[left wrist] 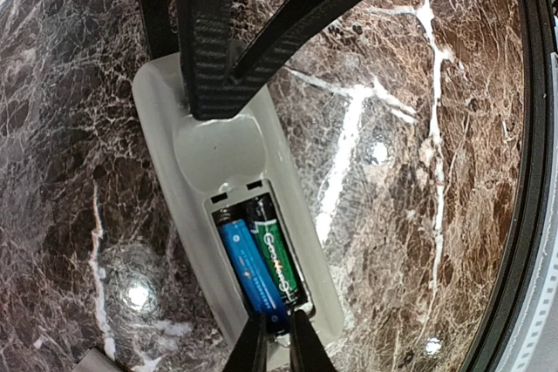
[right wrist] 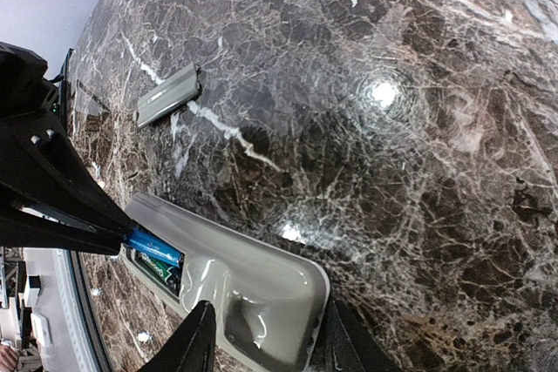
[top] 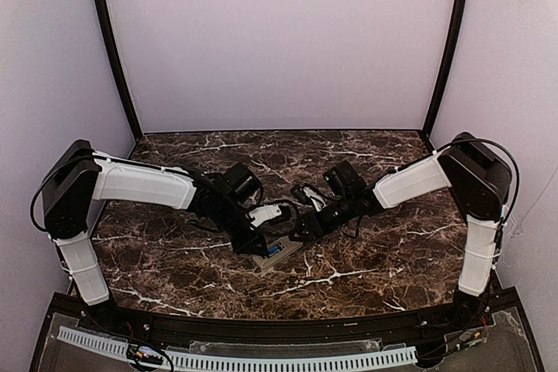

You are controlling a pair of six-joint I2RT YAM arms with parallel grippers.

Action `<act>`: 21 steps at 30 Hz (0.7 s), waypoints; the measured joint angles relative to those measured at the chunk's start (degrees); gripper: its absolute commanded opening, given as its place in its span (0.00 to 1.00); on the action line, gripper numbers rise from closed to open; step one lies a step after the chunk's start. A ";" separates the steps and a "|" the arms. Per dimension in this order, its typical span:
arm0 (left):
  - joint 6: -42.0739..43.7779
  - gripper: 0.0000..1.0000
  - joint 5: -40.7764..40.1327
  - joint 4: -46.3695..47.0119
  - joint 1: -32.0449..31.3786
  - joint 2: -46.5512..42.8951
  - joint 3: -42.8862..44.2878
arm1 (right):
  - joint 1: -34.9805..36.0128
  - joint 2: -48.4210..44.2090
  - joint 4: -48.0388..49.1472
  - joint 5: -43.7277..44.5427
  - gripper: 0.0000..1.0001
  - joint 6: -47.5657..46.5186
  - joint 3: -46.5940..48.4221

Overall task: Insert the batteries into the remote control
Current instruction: Press the battery in the battery compartment.

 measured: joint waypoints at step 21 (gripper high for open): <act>-0.24 0.06 -0.72 2.19 -0.39 0.00 -1.09 | 0.00 0.02 0.02 0.04 0.41 0.00 -0.02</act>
